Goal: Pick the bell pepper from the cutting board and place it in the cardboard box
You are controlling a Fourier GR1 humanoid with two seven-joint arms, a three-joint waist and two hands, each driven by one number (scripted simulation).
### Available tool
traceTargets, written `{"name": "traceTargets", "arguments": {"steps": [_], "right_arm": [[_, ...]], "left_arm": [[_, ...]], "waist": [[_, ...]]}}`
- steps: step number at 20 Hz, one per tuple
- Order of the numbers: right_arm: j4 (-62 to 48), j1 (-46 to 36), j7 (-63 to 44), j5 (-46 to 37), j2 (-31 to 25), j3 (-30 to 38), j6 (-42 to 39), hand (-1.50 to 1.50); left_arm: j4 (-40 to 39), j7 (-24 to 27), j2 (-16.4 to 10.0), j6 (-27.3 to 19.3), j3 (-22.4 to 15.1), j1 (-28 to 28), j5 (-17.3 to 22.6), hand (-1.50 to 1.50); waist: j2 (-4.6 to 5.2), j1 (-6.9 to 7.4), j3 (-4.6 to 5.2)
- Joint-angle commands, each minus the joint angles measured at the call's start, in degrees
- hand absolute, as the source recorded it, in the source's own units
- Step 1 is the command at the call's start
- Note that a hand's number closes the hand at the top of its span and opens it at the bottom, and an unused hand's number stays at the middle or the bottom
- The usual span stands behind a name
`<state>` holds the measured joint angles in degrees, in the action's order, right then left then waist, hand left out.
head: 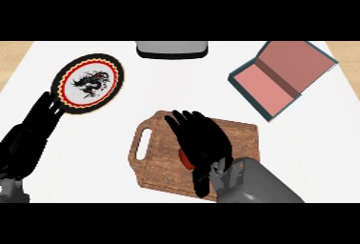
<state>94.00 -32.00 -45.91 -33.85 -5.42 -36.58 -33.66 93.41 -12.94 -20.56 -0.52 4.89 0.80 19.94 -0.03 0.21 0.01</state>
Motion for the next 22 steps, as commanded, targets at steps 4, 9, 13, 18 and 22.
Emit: {"name": "traceTargets", "arguments": {"steps": [4,9,13,18,22], "right_arm": [[-5.10,1.52,0.76,-6.54,5.25,-0.49,-0.49,-1.50],[-5.98,0.49,-1.98,-5.66,5.34,-1.11,-1.93,-1.50],[-5.11,4.33,-0.80,-9.96,5.39,-1.92,-2.43,-1.50],[-6.36,3.36,-1.51,-9.61,5.38,-2.14,-0.74,-1.50],[-12.07,0.99,5.26,-11.13,5.37,3.25,-4.06,-1.50]], "left_arm": [[0.19,-1.77,1.36,0.30,2.28,1.46,-1.16,0.00],[-3.76,-1.16,2.11,2.09,2.23,4.31,-2.11,0.00],[-1.19,-0.66,2.15,2.26,3.67,1.66,-2.97,0.00],[5.58,-3.95,4.96,1.23,2.10,-1.20,-3.73,0.00],[-0.17,-1.21,3.24,3.83,4.92,1.00,-4.04,0.00]], "waist": [[0.00,0.01,-0.01],[0.03,-0.05,0.00],[-0.03,-0.11,-0.01],[-0.04,0.10,-0.01],[0.04,0.04,-0.01]]}}
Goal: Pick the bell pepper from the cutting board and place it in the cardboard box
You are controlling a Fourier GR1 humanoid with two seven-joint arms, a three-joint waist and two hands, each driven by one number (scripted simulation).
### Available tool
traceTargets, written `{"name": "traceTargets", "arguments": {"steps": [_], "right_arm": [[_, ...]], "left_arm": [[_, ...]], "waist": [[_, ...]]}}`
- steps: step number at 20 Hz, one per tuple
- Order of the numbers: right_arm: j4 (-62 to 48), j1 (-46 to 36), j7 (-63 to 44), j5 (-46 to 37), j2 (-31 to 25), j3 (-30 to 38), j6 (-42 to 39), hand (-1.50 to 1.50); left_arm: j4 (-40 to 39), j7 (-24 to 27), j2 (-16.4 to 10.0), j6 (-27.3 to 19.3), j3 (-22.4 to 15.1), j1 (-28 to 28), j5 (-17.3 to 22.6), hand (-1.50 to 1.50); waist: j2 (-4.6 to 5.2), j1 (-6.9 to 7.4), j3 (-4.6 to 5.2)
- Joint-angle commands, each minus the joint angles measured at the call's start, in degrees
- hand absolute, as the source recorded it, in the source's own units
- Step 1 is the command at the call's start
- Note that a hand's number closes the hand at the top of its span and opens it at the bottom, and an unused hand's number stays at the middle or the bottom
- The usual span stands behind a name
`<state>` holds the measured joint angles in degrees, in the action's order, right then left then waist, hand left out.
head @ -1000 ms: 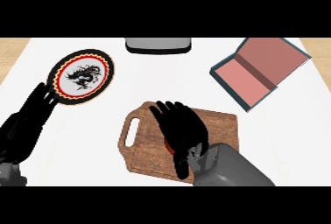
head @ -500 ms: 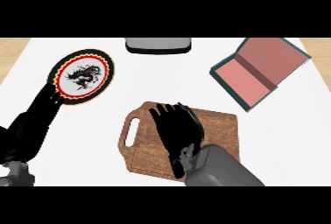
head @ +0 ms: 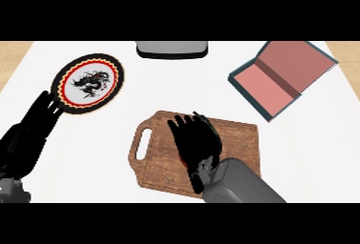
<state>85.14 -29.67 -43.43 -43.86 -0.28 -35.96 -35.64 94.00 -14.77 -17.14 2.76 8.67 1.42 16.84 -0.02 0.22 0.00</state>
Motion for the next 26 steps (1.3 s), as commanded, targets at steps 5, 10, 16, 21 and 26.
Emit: {"name": "traceTargets", "arguments": {"steps": [5,10,16,21,26], "right_arm": [[-10.59,0.89,6.30,-4.45,0.27,-1.78,5.54,-1.50],[-5.76,2.29,4.47,-4.76,0.27,-1.20,2.74,-1.50],[-14.17,-2.64,7.56,-3.18,0.27,-0.10,6.93,-1.50],[-13.47,1.81,14.48,-8.85,-0.69,-2.06,12.42,1.50],[-14.75,-0.73,12.38,-6.64,0.27,-5.00,13.74,1.50]], "left_arm": [[1.70,-0.88,2.31,-0.09,-1.11,-0.31,-2.33,0.00],[-1.63,-2.03,2.39,0.20,0.65,3.31,-2.92,0.00],[-0.82,1.40,3.78,2.02,1.27,-1.16,-3.76,0.00],[-1.52,-0.01,1.85,5.02,3.72,0.13,-0.80,0.00],[2.01,-3.34,3.70,1.57,2.47,1.32,-3.28,0.00]], "waist": [[0.07,0.18,-0.01],[0.02,-0.10,0.00],[0.07,0.30,0.00],[0.03,0.07,-0.01],[0.02,0.19,-0.01]]}}
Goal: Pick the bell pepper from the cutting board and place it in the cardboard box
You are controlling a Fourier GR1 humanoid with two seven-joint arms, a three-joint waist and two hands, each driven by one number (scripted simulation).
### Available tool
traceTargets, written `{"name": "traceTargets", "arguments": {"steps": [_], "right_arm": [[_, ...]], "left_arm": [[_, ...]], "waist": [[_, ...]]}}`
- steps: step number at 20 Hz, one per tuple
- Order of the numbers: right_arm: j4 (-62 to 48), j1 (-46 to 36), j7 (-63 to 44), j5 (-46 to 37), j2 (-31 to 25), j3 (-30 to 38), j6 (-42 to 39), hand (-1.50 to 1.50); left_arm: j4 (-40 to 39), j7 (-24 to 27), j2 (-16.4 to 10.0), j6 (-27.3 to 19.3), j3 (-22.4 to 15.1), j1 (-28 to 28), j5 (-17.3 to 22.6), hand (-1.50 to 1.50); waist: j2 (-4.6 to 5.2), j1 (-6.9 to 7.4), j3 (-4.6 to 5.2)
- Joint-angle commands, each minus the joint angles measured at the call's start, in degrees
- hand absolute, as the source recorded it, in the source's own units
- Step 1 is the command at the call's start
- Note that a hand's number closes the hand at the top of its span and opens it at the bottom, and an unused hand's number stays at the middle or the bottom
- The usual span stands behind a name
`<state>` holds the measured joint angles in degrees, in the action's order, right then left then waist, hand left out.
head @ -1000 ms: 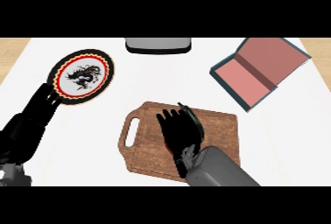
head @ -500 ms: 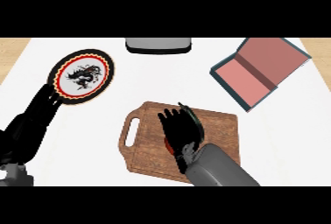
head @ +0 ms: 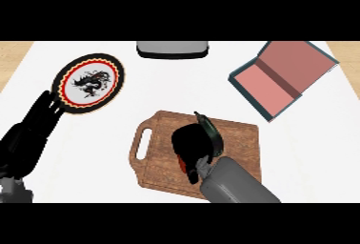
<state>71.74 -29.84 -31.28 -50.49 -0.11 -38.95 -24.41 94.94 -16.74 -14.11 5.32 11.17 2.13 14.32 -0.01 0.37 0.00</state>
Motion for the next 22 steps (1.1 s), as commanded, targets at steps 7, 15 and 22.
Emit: {"name": "traceTargets", "arguments": {"steps": [7,15,22], "right_arm": [[-16.24,-9.58,2.50,1.94,0.10,12.14,8.23,1.50],[-32.57,-22.92,-0.21,5.01,0.11,14.50,17.83,1.50],[-20.85,-22.32,-5.01,3.01,0.11,11.01,20.81,1.50]], "left_arm": [[1.54,-0.65,0.00,0.59,0.14,-0.04,-0.69,0.00],[-1.91,0.20,0.99,0.66,-0.91,1.43,-2.24,0.00],[-4.23,4.39,1.41,1.22,0.71,0.56,-2.50,0.00]], "waist": [[0.34,1.14,-0.04],[0.39,1.31,-0.01],[-0.09,-0.10,0.03]]}}
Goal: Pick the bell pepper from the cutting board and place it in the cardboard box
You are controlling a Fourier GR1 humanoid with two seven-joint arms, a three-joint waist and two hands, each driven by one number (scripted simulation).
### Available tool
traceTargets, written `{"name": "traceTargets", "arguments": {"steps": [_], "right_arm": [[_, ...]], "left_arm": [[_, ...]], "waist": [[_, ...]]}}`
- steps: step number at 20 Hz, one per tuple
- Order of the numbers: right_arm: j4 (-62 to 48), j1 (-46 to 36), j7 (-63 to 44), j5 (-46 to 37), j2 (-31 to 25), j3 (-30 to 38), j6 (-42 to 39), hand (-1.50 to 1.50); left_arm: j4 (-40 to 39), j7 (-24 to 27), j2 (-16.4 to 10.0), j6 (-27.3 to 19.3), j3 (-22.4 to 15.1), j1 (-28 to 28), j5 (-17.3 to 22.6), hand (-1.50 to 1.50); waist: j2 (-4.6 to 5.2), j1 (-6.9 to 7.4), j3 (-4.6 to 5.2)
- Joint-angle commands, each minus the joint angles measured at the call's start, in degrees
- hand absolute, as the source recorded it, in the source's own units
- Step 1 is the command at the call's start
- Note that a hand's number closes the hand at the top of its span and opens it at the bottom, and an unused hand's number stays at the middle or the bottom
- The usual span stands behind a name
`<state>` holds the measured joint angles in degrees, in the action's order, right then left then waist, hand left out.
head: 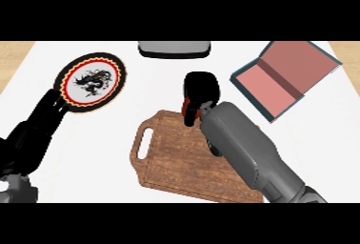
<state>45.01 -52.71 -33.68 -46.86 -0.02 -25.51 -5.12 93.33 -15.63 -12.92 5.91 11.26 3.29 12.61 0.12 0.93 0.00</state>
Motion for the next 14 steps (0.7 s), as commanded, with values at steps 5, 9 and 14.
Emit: {"name": "traceTargets", "arguments": {"steps": [5,9,14], "right_arm": [[16.40,-4.58,-8.48,-4.38,-0.25,-1.12,0.64,1.50],[23.71,-11.01,-15.39,-5.93,-1.54,2.37,-2.71,1.50],[31.01,-11.07,-24.02,-9.49,-4.16,5.17,-5.52,1.50]], "left_arm": [[0.80,-1.82,-0.61,0.15,1.40,-0.51,1.26,0.00],[1.45,-1.48,-0.72,0.24,1.28,-1.83,0.53,0.00],[1.82,-2.44,-1.94,0.57,2.66,-0.53,1.48,0.00]], "waist": [[-0.56,-1.25,0.01],[-0.68,-1.31,0.02],[-0.64,-1.57,0.00]]}}
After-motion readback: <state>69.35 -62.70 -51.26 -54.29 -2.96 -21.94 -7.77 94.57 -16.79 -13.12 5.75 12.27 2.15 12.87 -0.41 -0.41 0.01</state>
